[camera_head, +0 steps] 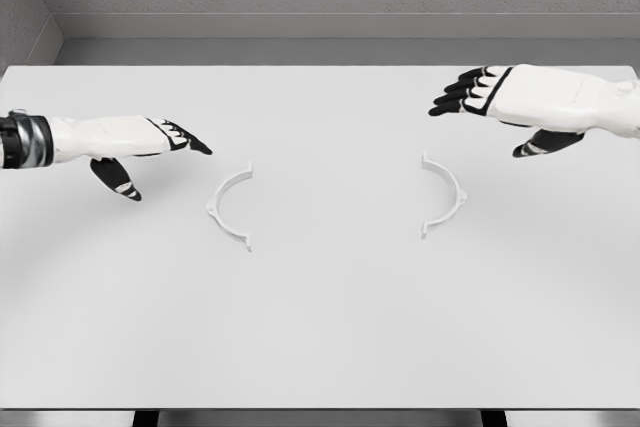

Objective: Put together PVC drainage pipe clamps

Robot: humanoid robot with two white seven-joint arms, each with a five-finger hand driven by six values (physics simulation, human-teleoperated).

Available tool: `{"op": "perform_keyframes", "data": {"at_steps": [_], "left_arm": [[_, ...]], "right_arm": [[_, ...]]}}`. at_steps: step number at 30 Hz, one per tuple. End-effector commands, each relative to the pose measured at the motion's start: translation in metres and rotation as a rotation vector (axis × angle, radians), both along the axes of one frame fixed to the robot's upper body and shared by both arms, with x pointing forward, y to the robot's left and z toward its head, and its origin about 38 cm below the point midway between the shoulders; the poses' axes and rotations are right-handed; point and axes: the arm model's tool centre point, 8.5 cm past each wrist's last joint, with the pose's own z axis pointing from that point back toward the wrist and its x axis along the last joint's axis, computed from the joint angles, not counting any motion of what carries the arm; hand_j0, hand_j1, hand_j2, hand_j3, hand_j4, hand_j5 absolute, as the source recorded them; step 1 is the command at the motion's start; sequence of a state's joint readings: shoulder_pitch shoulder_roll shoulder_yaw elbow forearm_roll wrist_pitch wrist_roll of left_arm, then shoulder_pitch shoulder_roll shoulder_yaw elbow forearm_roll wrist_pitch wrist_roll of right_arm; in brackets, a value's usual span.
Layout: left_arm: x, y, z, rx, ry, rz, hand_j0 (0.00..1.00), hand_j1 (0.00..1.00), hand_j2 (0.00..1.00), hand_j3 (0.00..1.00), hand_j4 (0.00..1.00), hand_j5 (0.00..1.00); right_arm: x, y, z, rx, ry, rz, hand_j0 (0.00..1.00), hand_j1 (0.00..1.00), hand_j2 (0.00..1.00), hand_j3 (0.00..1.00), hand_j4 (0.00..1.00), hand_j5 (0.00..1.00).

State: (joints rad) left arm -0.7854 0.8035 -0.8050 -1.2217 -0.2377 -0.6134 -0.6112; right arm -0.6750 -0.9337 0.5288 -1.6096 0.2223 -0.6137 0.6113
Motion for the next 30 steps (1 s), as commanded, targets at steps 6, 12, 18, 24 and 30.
{"op": "perform_keyframes", "data": {"at_steps": [6, 12, 18, 24, 30], "left_arm": [[0.009, -0.016, -0.014, -0.042, 0.028, 0.007, 1.0, 1.0, 1.0, 1.0, 1.0, 1.0], [0.015, -0.034, -0.031, -0.064, 0.059, 0.004, 1.0, 1.0, 1.0, 1.0, 1.0, 1.0], [0.02, -0.046, -0.042, -0.066, 0.076, 0.006, 1.0, 1.0, 1.0, 1.0, 1.0, 1.0], [0.023, -0.051, -0.049, -0.068, 0.089, 0.01, 1.0, 1.0, 1.0, 1.0, 1.0, 1.0], [0.034, -0.048, -0.026, -0.096, 0.052, 0.025, 1.0, 1.0, 1.0, 1.0, 1.0, 1.0]], "right_arm": [[-0.001, -0.014, 0.004, 0.007, 0.002, -0.035, 1.0, 1.0, 1.0, 1.0, 1.0, 1.0], [-0.011, -0.033, -0.028, 0.226, 0.204, -0.07, 1.0, 1.0, 1.0, 1.0, 1.0, 1.0], [0.003, -0.024, -0.057, 0.304, 0.262, -0.094, 1.0, 1.0, 1.0, 1.0, 1.0, 1.0], [0.012, -0.021, -0.085, 0.353, 0.316, -0.132, 1.0, 1.0, 1.0, 1.0, 1.0, 1.0], [0.022, -0.022, -0.1, 0.383, 0.343, -0.172, 1.0, 1.0, 1.0, 1.0, 1.0, 1.0]]}}
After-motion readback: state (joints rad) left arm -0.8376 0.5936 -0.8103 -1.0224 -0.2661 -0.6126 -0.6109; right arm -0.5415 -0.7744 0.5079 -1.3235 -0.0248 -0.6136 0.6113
